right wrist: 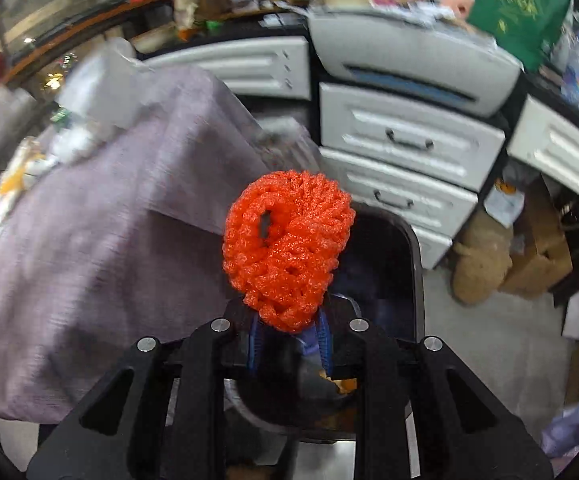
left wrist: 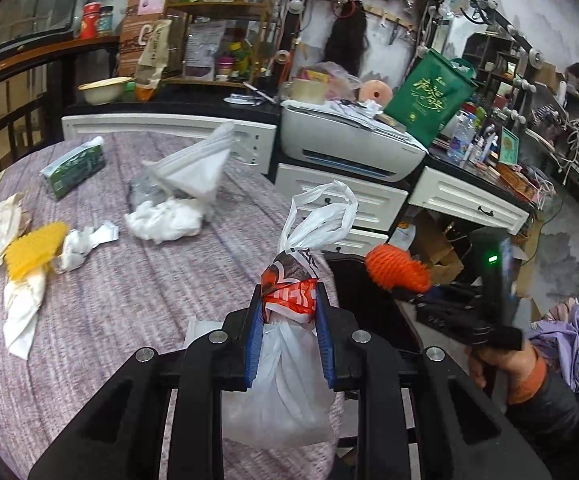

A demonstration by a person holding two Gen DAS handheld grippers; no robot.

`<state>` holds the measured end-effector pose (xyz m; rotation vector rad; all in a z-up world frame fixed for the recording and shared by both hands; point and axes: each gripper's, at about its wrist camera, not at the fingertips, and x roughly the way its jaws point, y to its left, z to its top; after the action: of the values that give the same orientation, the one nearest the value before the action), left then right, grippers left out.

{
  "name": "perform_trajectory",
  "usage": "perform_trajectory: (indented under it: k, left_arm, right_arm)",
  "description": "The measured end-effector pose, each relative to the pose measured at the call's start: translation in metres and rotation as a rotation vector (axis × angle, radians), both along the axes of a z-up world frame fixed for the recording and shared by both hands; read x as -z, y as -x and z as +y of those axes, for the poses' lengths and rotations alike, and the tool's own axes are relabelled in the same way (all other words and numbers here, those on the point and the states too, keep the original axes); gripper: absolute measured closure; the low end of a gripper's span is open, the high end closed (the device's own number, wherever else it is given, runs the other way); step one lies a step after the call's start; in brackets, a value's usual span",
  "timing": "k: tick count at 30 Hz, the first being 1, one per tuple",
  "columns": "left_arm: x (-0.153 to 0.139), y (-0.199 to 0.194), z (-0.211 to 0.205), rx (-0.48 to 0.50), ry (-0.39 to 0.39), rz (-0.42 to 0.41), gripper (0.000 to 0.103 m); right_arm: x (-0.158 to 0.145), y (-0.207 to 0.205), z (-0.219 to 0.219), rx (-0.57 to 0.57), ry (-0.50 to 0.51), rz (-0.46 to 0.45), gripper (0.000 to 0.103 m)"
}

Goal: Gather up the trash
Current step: 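Carry the orange net and white bag over the bin and open both grippers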

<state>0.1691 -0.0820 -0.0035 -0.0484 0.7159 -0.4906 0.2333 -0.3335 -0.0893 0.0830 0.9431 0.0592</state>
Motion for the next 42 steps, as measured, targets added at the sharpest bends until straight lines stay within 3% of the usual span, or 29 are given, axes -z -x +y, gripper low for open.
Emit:
perform_trajectory:
  k: [3,4,6,8,14,24,28,42]
  left_arm:
    - [0.001,-0.003,-0.014,0.024,0.011,0.011,0.079]
    - [0.002,-0.003,-0.017,0.029,0.014,0.014,0.079]
    - [0.003,-0.004,-0.025,0.04,0.014,0.018,0.079]
    - [0.005,-0.005,-0.033,0.053,0.01,0.022,0.079]
    - [0.01,-0.008,-0.054,0.092,0.013,0.045,0.079]
    - [0.026,-0.015,-0.095,0.168,0.003,0.099,0.079]
    - [0.034,-0.018,-0.118,0.208,-0.022,0.113,0.079]
    - [0.095,-0.035,-0.198,0.32,-0.158,0.267,0.079]
  right_arm:
    - [0.027,-0.009,-0.01,0.035,0.001,0.051,0.079]
    - [0.036,-0.011,-0.013,0.046,-0.001,0.067,0.074]
    - [0.053,-0.016,-0.019,0.073,-0.002,0.099,0.058]
    - [0.066,-0.016,-0.023,0.1,0.006,0.116,0.029]
    - [0.081,-0.004,-0.032,0.14,0.007,0.142,0.022]
    - [0.072,0.03,-0.062,0.247,-0.022,0.116,0.021]
    - [0.063,0.045,-0.082,0.318,-0.017,0.085,0.017]
    - [0.045,0.089,-0.153,0.527,-0.02,0.042,0.016]
